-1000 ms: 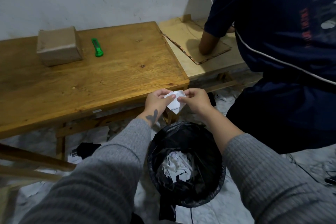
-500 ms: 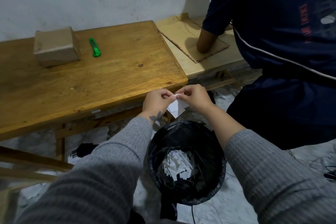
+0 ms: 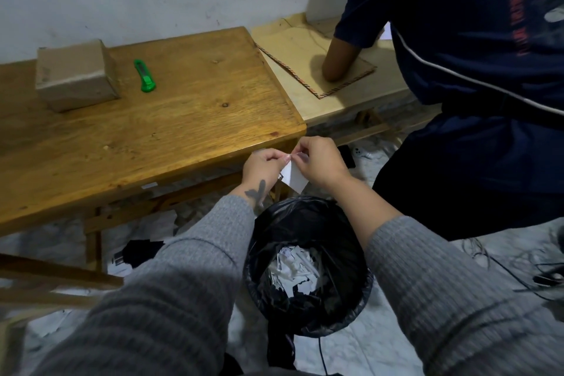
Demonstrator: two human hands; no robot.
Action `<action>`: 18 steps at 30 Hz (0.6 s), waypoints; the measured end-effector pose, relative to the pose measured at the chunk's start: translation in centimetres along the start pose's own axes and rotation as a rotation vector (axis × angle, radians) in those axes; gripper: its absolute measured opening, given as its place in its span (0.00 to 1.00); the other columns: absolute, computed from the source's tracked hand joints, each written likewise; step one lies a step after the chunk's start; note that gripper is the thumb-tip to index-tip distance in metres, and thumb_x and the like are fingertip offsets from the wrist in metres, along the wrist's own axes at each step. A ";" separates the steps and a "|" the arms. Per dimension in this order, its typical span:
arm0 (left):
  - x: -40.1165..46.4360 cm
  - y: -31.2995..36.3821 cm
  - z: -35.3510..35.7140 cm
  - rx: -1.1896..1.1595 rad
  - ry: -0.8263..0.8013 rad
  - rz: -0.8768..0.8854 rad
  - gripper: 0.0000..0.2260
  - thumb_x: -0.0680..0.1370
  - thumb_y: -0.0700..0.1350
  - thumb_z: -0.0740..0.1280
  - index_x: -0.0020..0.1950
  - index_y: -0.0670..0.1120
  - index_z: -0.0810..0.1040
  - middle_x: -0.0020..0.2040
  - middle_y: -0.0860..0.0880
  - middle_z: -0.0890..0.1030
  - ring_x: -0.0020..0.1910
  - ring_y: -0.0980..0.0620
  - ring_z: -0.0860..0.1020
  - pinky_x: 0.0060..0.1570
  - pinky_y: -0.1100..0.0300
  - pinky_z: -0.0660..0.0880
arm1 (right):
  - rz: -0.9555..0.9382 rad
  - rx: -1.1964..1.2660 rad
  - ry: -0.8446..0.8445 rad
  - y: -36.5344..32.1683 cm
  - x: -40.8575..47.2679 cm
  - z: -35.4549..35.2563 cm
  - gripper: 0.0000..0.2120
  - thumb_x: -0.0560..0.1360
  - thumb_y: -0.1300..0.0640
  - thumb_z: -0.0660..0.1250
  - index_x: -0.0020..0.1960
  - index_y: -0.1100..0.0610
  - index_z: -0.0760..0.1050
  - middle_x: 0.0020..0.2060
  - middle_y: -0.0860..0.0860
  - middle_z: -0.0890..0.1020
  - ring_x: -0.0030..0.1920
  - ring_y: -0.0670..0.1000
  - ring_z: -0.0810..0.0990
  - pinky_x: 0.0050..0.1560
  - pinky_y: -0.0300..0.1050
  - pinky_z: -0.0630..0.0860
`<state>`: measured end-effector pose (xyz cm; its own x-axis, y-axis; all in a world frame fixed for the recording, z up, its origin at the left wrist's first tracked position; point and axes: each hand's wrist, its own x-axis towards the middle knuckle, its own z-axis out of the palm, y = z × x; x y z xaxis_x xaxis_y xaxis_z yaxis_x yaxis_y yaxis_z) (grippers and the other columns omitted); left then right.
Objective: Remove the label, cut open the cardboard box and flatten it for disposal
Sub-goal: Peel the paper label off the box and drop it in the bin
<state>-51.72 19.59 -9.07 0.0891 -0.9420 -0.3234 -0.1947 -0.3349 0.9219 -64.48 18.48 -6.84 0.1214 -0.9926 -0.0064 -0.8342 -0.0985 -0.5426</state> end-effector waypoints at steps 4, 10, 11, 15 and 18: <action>-0.1 -0.5 1.9 -0.072 -0.042 -0.179 0.05 0.78 0.45 0.67 0.46 0.48 0.82 0.48 0.49 0.82 0.55 0.48 0.77 0.55 0.53 0.73 | 0.029 0.017 0.084 1.5 -1.2 1.1 0.03 0.73 0.59 0.68 0.42 0.55 0.80 0.39 0.50 0.80 0.41 0.48 0.77 0.42 0.43 0.74; 0.7 -2.7 3.1 -0.202 0.081 -0.370 0.10 0.79 0.47 0.65 0.56 0.46 0.82 0.52 0.45 0.83 0.50 0.45 0.81 0.41 0.58 0.77 | 0.148 0.265 0.149 4.0 -3.7 1.5 0.04 0.72 0.60 0.71 0.40 0.54 0.82 0.37 0.48 0.83 0.36 0.42 0.78 0.39 0.29 0.71; 0.8 -2.9 3.3 -0.175 0.109 -0.336 0.09 0.79 0.47 0.66 0.55 0.47 0.82 0.52 0.46 0.83 0.50 0.45 0.81 0.46 0.54 0.78 | 0.187 0.318 0.147 4.5 -4.2 1.5 0.03 0.72 0.60 0.71 0.40 0.54 0.83 0.36 0.48 0.83 0.35 0.41 0.77 0.37 0.26 0.70; 0.6 -4.1 3.9 -0.069 0.304 -0.260 0.10 0.79 0.47 0.66 0.56 0.45 0.82 0.51 0.49 0.82 0.49 0.51 0.78 0.51 0.57 0.75 | 0.293 0.423 0.228 7.2 -5.5 0.6 0.02 0.71 0.59 0.72 0.41 0.56 0.83 0.37 0.50 0.84 0.37 0.44 0.78 0.37 0.27 0.70; -0.1 -5.2 5.0 -0.012 0.178 -0.182 0.07 0.78 0.46 0.66 0.51 0.46 0.83 0.50 0.48 0.84 0.49 0.49 0.80 0.54 0.52 0.77 | 0.364 0.572 0.136 7.8 -5.5 0.4 0.01 0.70 0.57 0.74 0.39 0.52 0.84 0.38 0.47 0.84 0.43 0.45 0.81 0.46 0.33 0.74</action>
<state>-55.55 21.35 -14.93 0.2926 -0.8477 -0.4424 -0.1479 -0.4972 0.8549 -71.43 23.22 -11.39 -0.2125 -0.9590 -0.1873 -0.3893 0.2589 -0.8840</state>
